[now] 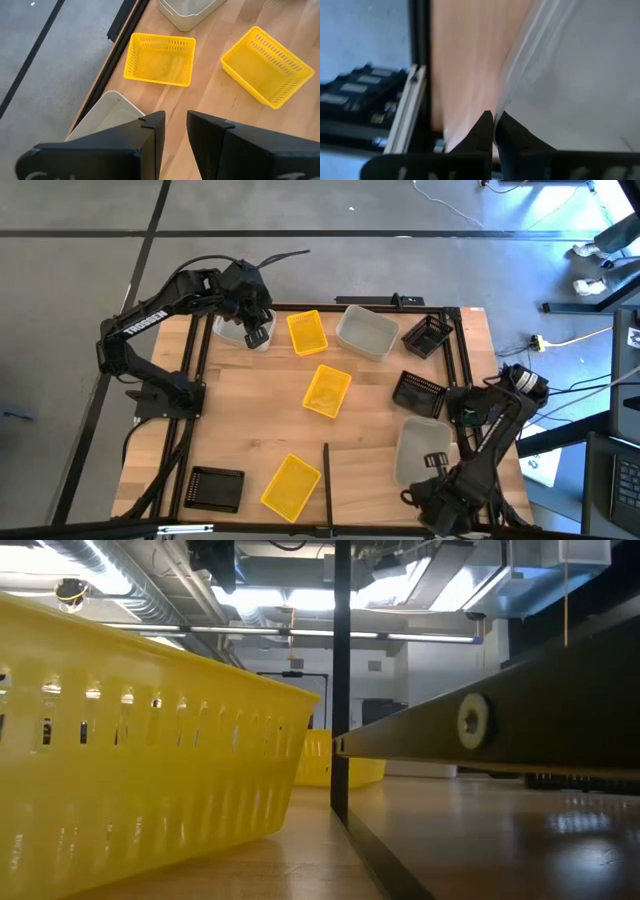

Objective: Stack baskets on shelf by color
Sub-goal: Put the bottom left gray bin on the shelf

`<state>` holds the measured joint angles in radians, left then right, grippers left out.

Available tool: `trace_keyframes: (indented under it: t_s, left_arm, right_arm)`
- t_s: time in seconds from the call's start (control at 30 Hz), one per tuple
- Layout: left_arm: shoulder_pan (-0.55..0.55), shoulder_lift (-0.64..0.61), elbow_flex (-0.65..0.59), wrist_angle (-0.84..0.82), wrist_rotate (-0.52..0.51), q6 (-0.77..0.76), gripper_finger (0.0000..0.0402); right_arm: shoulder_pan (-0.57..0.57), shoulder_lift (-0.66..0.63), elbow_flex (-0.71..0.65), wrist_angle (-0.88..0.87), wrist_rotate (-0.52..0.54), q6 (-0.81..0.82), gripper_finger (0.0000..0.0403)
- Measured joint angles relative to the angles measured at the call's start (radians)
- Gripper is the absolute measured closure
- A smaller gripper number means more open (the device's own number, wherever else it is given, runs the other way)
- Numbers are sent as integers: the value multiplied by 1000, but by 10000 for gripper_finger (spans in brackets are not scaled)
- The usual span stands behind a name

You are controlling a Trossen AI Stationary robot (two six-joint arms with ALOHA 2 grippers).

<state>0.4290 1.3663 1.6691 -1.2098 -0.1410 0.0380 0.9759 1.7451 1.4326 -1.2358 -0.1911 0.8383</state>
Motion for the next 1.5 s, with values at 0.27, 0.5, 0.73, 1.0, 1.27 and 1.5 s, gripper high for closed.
trace_keyframes:
  t_s: [0.27,0.5,0.73,1.0,1.27,1.5]
  left_arm:
    - [0,0,0,0,0,0,331]
    - [0,0,0,0,135,72,331]
    - [-10,0,0,3,178,76,331]
    - [-25,0,0,26,179,77,331]
    - [-25,0,0,26,178,76,331]
    - [-25,0,0,26,178,76,331]
  right_arm:
    - [81,0,0,-11,-88,-21,400]
    - [105,0,-1,-51,-97,-46,386]
    - [104,0,-1,-47,-96,-29,382]
    - [103,0,-1,-39,-99,0,381]
    - [103,0,-1,-31,-93,-4,394]
    - [103,0,-1,-10,-47,47,375]
